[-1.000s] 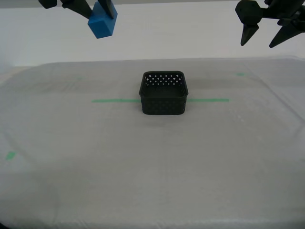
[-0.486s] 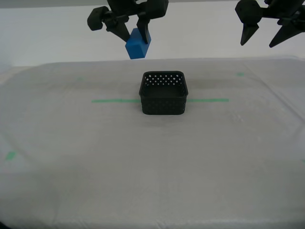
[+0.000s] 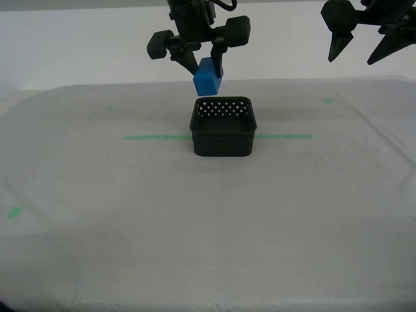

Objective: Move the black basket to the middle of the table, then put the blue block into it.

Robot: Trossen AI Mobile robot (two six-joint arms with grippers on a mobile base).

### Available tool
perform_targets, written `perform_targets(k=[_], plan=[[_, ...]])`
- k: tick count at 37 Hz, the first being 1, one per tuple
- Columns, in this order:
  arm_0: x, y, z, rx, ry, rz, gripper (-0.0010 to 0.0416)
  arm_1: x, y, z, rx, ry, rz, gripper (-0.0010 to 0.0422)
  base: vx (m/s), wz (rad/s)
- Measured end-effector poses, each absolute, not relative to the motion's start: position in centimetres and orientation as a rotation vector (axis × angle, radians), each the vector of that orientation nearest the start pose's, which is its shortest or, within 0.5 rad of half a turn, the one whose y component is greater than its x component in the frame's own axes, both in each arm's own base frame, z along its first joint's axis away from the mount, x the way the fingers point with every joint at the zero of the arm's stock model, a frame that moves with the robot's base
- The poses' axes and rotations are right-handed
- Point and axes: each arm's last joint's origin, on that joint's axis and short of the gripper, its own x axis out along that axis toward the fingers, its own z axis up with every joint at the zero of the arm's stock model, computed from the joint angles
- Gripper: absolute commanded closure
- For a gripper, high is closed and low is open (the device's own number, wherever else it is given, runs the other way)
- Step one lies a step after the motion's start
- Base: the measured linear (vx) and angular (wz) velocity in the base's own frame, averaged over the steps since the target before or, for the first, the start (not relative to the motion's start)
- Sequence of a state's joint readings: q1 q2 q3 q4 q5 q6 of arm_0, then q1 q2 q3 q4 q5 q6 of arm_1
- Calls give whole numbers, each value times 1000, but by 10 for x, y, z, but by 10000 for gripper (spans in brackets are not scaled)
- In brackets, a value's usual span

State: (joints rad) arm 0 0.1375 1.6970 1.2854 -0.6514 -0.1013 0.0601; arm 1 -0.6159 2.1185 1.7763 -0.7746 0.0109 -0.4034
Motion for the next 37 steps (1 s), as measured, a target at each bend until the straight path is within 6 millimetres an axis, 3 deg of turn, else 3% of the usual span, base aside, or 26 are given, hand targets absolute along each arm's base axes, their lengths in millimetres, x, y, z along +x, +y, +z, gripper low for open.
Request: perform_targets(k=[9, 19, 37], plan=[[345, 51, 238, 35, 1071, 184, 7, 373, -280, 193, -13, 1204, -326, 413, 0, 0], [345, 51, 238, 34, 1071, 185, 7, 382, -288, 165, -12, 1245, -290, 413, 0, 0], [345, 51, 238, 34, 1071, 185, 7, 388, -293, 160, -37, 1199, -252, 412, 0, 0]])
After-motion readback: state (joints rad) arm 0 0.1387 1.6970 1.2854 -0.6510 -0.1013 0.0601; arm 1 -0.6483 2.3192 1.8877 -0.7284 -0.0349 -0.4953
